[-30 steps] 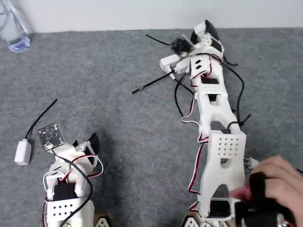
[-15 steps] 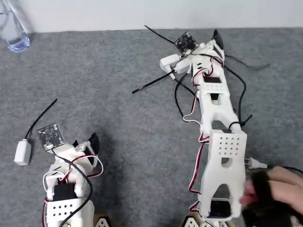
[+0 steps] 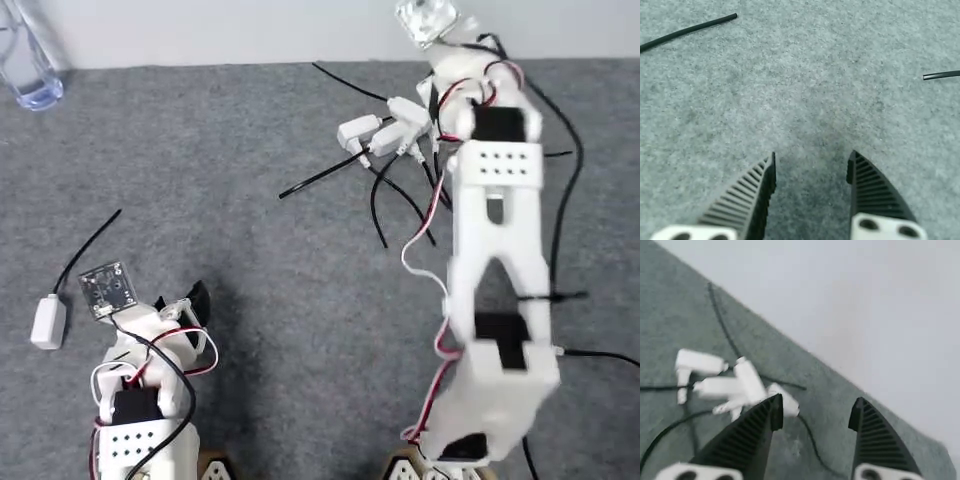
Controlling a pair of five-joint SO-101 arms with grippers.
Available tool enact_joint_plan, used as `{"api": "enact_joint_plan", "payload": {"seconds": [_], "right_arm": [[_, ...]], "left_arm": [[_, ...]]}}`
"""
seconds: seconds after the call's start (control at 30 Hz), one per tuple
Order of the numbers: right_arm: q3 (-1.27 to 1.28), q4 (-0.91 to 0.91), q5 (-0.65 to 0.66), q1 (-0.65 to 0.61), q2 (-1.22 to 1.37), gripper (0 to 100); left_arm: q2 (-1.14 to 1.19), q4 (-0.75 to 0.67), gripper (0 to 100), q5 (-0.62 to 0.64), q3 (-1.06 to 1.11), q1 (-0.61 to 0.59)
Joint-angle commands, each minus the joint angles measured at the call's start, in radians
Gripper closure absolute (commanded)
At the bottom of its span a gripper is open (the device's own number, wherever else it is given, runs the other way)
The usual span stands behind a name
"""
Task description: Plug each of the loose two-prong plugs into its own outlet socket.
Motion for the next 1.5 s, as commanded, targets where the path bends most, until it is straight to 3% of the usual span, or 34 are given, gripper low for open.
{"api": "enact_joint_plan", "payload": {"seconds": [0.0, 0.17, 0.4, 0.77, 1.07, 1.47], "right_arm": [[-0.06, 0.236, -0.011, -0.005, -0.185, 80.4], [-0.06, 0.596, -0.011, -0.012, -0.334, 80.5], [-0.058, 0.825, -0.012, -0.004, -0.4, 80.5], [0.279, 0.825, -0.304, 0.104, -0.588, 80.5], [0.744, 0.731, -0.671, 0.203, -0.791, 80.5], [1.496, 0.186, -0.678, 0.202, -1.003, 80.5]], "left_arm": [[-0.006, -0.017, 78, -0.006, -0.007, 0.006], [-0.008, -0.015, 78, -0.006, -0.007, 0.003], [-0.009, -0.014, 78, -0.006, -0.008, -0.003], [-0.009, 0.121, 78, -0.008, -0.127, -0.133], [-0.009, 0.124, 78, -0.008, -0.137, -0.133], [-0.009, 0.112, 78, -0.009, -0.14, -0.133]]}}
